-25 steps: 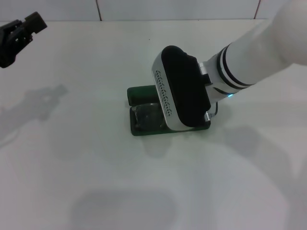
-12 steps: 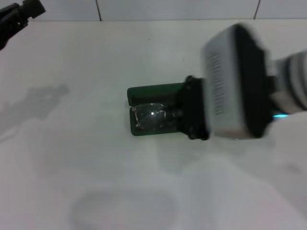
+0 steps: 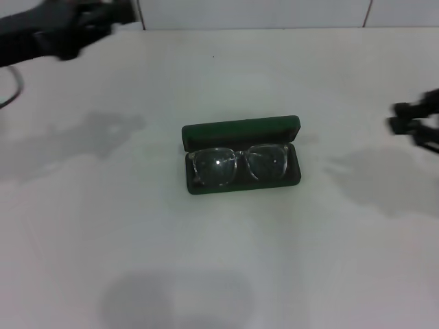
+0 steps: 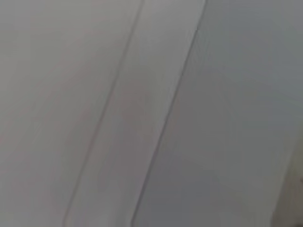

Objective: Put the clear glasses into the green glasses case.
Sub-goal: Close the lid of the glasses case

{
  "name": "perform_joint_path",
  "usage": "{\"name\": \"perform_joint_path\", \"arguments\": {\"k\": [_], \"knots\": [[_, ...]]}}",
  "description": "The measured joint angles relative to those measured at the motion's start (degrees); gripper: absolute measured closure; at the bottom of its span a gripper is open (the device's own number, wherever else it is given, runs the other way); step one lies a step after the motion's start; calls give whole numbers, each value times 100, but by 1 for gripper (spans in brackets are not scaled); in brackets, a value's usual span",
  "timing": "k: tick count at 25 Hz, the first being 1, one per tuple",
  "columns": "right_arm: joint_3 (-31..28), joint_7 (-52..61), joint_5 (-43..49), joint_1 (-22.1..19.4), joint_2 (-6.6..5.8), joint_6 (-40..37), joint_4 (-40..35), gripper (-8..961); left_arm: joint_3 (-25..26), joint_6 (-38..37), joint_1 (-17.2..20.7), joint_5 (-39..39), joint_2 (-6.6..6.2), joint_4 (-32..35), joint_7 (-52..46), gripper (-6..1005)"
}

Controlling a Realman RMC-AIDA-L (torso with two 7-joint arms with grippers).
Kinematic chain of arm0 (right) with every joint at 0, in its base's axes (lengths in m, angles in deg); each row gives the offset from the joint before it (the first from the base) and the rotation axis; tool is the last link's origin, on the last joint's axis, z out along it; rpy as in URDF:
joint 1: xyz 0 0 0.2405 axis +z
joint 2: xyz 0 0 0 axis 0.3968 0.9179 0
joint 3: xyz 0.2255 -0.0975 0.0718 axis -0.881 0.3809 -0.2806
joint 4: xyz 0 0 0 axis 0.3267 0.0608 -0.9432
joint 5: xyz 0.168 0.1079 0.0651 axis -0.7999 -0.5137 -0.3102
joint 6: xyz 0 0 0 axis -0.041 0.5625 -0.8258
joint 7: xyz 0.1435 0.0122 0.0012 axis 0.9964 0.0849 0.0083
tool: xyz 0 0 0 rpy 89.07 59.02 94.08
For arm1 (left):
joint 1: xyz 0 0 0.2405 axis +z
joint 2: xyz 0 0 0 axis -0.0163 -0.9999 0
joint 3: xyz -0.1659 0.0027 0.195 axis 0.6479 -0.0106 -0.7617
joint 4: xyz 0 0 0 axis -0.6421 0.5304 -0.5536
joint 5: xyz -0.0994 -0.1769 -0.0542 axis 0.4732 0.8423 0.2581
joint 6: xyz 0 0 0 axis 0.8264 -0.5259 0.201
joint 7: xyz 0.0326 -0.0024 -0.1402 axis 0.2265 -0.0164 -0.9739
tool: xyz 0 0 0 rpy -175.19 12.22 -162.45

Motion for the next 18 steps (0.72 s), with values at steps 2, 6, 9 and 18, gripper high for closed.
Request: {"name": "perform_joint_path", "arguments": {"k": [2,6,9,18], "knots": [[-688,-341,-379,-17,1,-281,470,803,2,231,-300,-344,95,-29,-30,906],[-1971,-903,-748,18,0,-725,1282,802,-3,931,-905,-1179,409,-224,-33,903],[-2403,-1188,-871,55,2,-891,1751,802,-7,1506,-1306,-1779,625,-551,-32,894],[-2861,-1815,-995,130,-1,-935,2639,802,-557,2515,-1995,-2640,854,-1238,-209,832]]}}
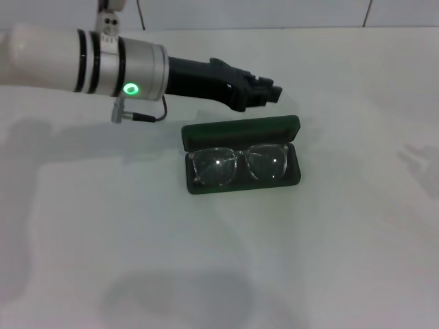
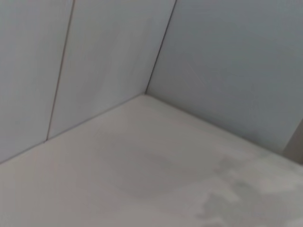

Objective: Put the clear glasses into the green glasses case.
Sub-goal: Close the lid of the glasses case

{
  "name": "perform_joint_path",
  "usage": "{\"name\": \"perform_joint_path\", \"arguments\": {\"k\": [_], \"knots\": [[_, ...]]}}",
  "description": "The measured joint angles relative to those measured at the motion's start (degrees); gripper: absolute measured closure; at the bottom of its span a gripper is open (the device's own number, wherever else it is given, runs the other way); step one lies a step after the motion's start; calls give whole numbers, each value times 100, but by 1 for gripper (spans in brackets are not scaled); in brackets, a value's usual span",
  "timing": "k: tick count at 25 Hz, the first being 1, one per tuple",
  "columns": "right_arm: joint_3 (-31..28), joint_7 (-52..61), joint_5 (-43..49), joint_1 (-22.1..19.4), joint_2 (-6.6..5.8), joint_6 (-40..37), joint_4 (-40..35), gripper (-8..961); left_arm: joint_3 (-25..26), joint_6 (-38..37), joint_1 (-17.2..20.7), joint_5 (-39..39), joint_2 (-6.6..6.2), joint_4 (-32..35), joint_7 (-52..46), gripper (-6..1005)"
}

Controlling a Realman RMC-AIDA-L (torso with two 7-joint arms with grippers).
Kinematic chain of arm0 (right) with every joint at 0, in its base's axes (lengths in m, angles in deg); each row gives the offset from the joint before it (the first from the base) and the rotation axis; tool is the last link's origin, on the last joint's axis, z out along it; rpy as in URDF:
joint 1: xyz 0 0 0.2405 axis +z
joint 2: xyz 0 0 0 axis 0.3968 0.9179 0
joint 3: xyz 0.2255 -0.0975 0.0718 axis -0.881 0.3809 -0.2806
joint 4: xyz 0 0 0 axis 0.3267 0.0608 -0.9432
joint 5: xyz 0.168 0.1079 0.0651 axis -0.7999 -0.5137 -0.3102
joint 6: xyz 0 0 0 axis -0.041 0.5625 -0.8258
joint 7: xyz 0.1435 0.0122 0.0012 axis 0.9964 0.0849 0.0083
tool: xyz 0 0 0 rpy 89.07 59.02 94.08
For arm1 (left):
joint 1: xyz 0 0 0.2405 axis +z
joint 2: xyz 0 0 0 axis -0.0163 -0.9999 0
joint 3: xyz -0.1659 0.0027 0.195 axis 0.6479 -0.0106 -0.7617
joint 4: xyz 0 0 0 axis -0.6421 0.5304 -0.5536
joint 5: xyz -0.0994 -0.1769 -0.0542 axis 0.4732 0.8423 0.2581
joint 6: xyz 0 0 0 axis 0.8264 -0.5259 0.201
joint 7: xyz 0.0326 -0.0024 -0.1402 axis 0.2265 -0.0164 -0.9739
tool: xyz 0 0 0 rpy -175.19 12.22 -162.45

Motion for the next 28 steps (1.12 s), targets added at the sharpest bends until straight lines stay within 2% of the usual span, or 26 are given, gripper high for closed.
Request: {"name": "perform_joint_path", "arguments": {"k": [6,11,28], "knots": [[-148,-170,2,118,-17,17,337,803,-254,290,7,13,10,-153,-49,762],[-235,-290,17,228,-21,21,606,803,-256,360,45,-12,-8,-159,-59,774],[-239,-406,3,291,-23,25,831,803,-262,613,164,-142,-24,-231,-54,781]]}}
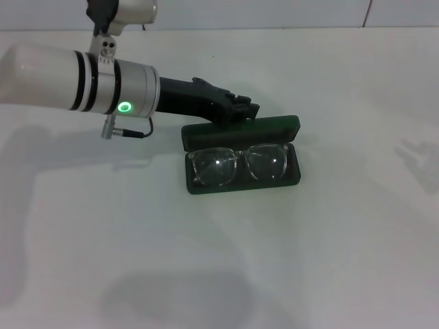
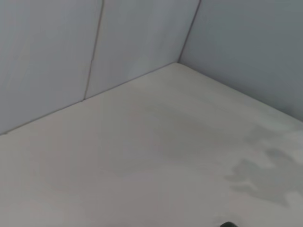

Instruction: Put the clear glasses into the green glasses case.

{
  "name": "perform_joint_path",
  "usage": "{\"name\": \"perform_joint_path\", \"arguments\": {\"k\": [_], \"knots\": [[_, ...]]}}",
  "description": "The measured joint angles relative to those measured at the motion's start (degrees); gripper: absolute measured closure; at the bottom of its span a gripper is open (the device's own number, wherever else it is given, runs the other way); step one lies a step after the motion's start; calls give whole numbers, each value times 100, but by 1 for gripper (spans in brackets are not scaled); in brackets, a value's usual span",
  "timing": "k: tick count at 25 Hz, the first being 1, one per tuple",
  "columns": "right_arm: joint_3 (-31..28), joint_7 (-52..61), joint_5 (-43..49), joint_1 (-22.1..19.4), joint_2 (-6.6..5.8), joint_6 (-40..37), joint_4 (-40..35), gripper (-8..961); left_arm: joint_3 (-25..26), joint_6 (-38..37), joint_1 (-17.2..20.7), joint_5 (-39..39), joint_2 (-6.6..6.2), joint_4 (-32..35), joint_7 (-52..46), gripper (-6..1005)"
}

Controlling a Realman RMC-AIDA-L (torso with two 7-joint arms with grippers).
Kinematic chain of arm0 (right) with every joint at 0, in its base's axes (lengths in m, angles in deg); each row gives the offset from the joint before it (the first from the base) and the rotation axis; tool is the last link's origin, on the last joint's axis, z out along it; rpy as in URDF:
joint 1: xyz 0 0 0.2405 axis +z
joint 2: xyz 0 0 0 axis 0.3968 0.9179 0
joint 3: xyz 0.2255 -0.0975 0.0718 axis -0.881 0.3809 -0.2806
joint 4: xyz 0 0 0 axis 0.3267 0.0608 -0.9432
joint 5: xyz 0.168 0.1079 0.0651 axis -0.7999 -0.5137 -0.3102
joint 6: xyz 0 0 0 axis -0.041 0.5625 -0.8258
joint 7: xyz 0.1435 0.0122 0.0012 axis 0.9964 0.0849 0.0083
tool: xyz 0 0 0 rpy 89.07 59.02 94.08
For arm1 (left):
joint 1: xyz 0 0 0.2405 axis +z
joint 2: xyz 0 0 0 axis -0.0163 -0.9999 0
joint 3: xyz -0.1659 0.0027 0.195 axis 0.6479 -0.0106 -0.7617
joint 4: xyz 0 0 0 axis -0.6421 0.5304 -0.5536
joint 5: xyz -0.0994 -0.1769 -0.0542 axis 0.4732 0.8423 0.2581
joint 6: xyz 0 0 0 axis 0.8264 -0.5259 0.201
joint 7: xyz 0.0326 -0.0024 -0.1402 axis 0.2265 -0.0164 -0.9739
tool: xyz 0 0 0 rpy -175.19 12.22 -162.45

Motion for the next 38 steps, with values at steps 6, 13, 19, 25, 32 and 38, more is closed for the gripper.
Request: {"name": "perform_joint_path", "arguments": {"k": [6,13,19,25,32,38], "knots": [[0,-41,-5,26,0,3,32,803,0,36,47,0,6,-72,6,775],[-8,-144,-12,64,0,8,198,803,-41,37,57,5,14,-206,18,767],[-9,-200,-19,66,0,7,277,803,-194,-25,104,46,28,-296,47,761],[-9,-244,-34,76,0,0,328,802,-609,-47,228,56,51,-305,69,754],[-8,-261,-105,72,-4,-12,396,802,-677,-561,350,423,76,-154,517,747],[36,-276,31,137,-40,-33,478,803,-658,-1718,783,1072,34,831,499,740]]}}
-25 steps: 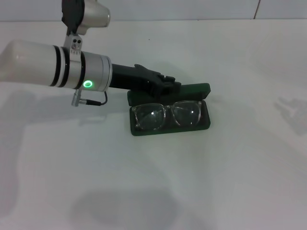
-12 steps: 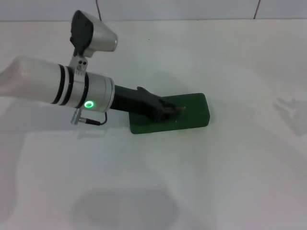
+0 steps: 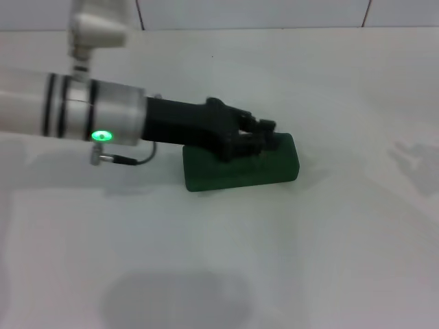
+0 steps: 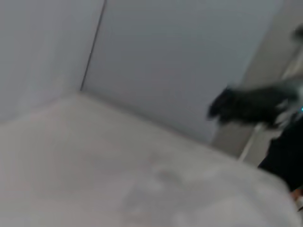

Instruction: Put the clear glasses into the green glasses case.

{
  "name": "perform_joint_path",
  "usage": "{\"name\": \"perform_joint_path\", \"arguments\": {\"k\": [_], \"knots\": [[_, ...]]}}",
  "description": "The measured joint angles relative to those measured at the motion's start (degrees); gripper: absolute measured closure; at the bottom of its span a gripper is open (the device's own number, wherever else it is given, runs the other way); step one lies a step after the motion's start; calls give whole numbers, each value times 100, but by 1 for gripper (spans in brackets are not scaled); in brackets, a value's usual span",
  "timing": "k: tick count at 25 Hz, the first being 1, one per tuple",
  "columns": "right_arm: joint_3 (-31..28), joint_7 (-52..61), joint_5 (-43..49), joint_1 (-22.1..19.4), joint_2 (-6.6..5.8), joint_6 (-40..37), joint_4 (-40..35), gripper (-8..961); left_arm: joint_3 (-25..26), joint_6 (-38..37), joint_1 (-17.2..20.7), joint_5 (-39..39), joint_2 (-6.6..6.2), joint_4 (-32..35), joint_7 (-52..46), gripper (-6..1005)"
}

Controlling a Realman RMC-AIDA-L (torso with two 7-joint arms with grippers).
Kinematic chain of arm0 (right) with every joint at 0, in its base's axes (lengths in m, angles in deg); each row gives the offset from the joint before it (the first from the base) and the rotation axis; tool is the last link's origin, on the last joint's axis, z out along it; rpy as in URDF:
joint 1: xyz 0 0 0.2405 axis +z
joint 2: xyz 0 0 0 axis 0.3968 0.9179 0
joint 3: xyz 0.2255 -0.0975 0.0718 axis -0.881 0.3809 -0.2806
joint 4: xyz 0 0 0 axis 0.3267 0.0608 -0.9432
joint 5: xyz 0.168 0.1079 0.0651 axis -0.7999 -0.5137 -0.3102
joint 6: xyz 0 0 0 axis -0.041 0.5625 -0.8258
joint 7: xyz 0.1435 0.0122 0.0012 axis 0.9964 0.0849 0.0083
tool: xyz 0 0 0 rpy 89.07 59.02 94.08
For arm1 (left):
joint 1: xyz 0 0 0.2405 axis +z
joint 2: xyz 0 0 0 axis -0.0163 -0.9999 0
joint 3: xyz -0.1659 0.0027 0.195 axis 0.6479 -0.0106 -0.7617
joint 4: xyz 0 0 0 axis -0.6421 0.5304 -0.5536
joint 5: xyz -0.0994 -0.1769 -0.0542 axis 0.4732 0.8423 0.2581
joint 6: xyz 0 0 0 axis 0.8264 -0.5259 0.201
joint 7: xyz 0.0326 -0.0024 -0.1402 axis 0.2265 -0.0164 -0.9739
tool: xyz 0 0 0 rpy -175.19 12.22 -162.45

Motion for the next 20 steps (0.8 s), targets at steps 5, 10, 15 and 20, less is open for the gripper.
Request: {"name": "perform_joint_path", "arguments": {"k": [5,10,15,20], "knots": [[55,-306,136,256,30,-283,246,802,33,-1370,945,1337,-60,1014,744,735],[282,-819,25,586,93,-820,852,702,39,-1898,1622,1927,-245,1448,520,558],[1204,-1368,-347,922,118,-922,1525,548,42,-2092,2107,2247,-414,1355,546,434],[1912,-1630,-875,1164,121,-722,1952,402,51,-2094,2301,1792,-473,1355,637,341]]}}
